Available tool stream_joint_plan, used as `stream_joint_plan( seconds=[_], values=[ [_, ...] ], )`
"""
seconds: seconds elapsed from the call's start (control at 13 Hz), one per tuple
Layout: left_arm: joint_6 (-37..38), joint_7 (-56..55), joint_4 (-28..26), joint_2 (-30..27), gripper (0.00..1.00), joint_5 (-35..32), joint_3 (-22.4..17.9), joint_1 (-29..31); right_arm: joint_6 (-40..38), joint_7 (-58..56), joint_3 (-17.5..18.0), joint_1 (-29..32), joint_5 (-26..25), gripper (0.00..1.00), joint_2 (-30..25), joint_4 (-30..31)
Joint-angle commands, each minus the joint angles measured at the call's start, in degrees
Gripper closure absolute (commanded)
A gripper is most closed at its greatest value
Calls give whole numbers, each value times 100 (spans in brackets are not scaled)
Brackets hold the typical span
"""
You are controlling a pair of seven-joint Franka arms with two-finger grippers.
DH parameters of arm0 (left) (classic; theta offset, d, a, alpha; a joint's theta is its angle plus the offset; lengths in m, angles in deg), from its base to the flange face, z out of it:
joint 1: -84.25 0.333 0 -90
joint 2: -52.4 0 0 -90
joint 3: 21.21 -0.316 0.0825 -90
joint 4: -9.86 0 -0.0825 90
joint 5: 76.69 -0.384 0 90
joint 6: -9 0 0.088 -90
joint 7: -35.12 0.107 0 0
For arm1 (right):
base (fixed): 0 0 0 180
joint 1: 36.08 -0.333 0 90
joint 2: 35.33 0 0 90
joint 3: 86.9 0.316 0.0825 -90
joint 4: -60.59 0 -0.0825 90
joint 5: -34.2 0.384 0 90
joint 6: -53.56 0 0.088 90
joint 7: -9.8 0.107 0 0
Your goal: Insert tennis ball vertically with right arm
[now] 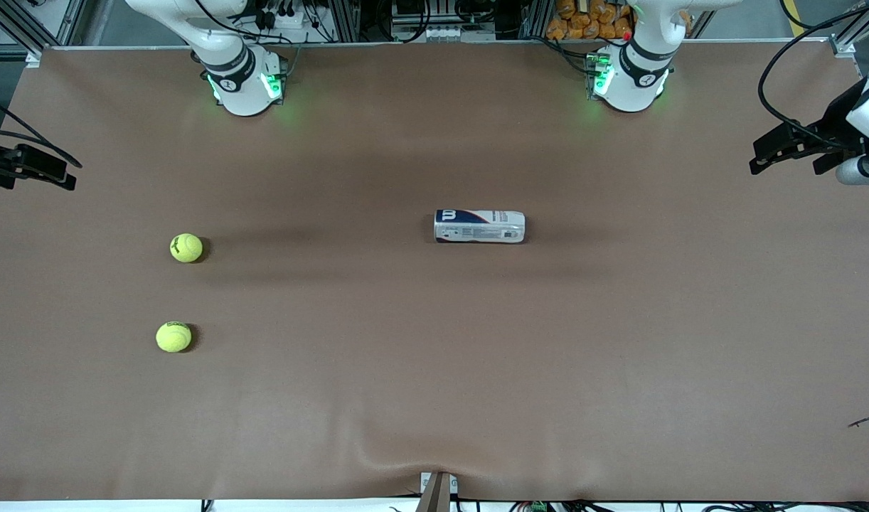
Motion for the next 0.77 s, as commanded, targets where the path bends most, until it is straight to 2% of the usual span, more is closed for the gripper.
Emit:
stream_joint_plan(
  seconds=[0.0,0.69],
  values=[
    [-24,82,49,30,0,-64,-9,-16,-74,-56,79,76,-102,0,-105,-12],
    [29,144,23,249,0,-29,122,-104,-215,-73,105,129,-111,0,-96,-144]
  ],
)
